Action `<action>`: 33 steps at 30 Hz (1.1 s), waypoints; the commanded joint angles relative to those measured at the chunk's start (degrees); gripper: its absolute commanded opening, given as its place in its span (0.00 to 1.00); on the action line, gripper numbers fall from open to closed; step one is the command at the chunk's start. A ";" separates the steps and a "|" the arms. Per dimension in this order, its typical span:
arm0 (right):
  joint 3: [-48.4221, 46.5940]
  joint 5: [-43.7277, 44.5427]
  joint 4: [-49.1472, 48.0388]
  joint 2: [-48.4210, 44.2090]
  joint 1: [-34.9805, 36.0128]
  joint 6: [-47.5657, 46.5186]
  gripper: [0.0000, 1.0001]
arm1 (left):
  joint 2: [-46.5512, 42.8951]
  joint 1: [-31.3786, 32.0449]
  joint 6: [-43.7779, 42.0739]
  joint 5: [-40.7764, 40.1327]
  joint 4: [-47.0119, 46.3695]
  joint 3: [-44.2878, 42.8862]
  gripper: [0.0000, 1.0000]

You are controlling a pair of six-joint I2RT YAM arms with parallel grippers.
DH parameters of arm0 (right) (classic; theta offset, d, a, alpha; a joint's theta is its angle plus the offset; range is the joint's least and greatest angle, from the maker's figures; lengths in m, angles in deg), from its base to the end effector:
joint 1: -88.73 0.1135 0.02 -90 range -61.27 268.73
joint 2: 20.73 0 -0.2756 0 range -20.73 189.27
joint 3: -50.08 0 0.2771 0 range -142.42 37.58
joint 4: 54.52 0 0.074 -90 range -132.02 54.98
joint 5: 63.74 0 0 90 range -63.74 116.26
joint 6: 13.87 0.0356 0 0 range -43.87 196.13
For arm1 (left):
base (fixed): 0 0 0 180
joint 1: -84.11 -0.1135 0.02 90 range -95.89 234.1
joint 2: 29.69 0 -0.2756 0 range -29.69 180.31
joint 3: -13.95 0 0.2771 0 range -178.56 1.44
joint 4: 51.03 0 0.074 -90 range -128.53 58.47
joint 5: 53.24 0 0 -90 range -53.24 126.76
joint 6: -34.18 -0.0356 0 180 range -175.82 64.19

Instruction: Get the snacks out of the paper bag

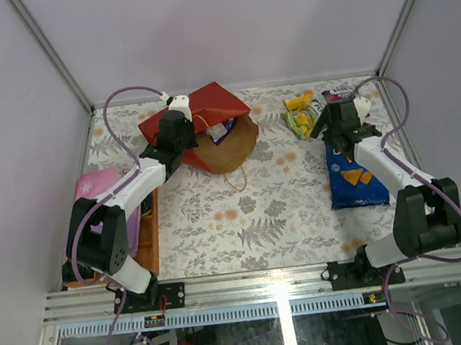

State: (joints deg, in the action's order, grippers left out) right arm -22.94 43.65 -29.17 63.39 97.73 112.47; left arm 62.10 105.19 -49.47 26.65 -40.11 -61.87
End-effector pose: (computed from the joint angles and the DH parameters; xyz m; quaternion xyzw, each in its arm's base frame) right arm 0.3479 0.0443 0.2702 0.2747 0.8414 0.0471 0.4629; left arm 0.3683 -0.1353 0.2634 0.0631 0.8477 -0.0506 0.5242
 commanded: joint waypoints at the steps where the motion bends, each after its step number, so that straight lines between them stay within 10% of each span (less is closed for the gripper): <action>1: 6.05 6.73 10.25 -3.18 -0.03 9.51 0.99 | 1.00 -0.94 0.14 -1.31 1.99 -0.94 0.00; 10: -1.87 17.83 34.97 5.66 -2.78 29.22 0.99 | -0.57 -0.93 -0.02 -1.14 2.24 -0.35 0.00; 33: 7.21 9.10 19.74 8.83 -18.65 22.31 0.99 | 0.81 -0.91 0.15 -0.53 2.24 -1.08 0.00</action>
State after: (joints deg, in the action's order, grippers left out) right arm -17.80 51.34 -8.04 75.10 80.68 134.37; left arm 61.95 105.14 -49.44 26.70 -39.39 -61.87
